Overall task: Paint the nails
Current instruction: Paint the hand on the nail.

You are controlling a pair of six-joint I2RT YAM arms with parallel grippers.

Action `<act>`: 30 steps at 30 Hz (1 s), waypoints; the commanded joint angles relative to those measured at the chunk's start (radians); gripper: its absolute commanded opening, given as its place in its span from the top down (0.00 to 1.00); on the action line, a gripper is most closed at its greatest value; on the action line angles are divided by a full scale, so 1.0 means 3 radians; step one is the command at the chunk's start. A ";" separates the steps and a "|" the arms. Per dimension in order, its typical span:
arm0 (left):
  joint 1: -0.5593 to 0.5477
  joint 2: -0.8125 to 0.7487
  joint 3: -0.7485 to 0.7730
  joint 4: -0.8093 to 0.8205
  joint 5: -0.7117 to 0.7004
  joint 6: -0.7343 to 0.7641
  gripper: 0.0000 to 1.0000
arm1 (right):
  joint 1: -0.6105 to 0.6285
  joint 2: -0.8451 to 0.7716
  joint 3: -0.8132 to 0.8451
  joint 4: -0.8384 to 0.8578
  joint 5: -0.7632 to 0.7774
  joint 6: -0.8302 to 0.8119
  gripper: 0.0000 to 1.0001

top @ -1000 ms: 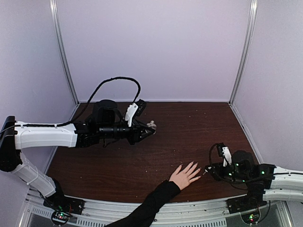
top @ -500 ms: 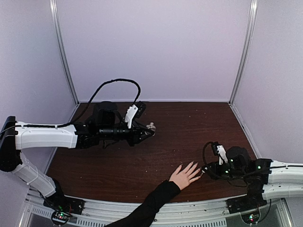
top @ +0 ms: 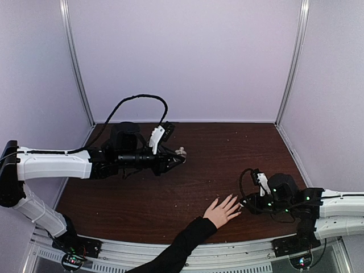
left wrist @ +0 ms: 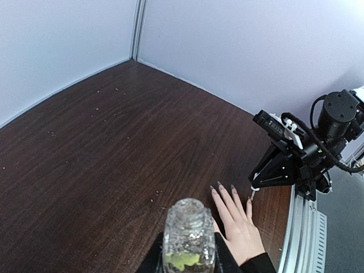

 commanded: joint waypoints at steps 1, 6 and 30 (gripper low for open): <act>0.0019 -0.0096 -0.0022 0.0194 -0.0027 0.0025 1.00 | 0.0017 0.0007 0.0094 -0.0031 0.0039 0.0042 1.00; 0.0019 -0.0087 -0.0013 0.0196 -0.0028 0.0024 1.00 | 0.0017 0.0058 0.0109 -0.0040 0.0057 0.0057 1.00; 0.0019 -0.0069 0.0023 0.0178 -0.0019 0.0044 1.00 | 0.0017 0.0148 0.0120 -0.0083 0.0148 0.0062 1.00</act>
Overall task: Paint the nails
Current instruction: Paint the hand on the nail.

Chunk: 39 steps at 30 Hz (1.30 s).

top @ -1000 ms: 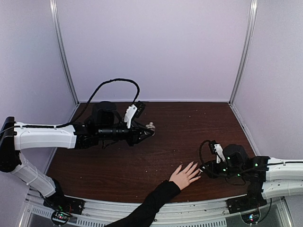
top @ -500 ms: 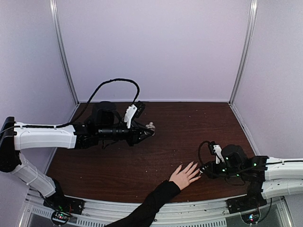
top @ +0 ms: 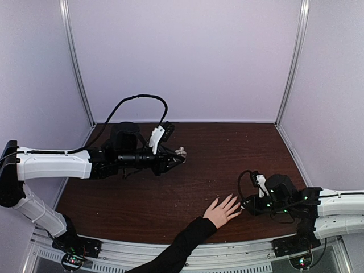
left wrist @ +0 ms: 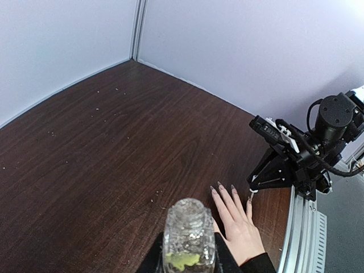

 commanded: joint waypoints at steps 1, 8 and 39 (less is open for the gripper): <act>0.0019 -0.0069 0.0023 0.0176 -0.0018 0.0043 1.00 | 0.0017 0.0022 0.0103 -0.0003 0.0120 0.0025 1.00; 0.0019 -0.0084 0.0013 0.0163 -0.0021 0.0044 1.00 | 0.0017 0.0047 0.0105 0.0017 0.0129 0.0033 1.00; 0.0019 -0.0083 -0.0007 0.0183 -0.0031 0.0049 1.00 | 0.0011 -0.0085 0.0115 -0.0300 0.0351 0.0127 1.00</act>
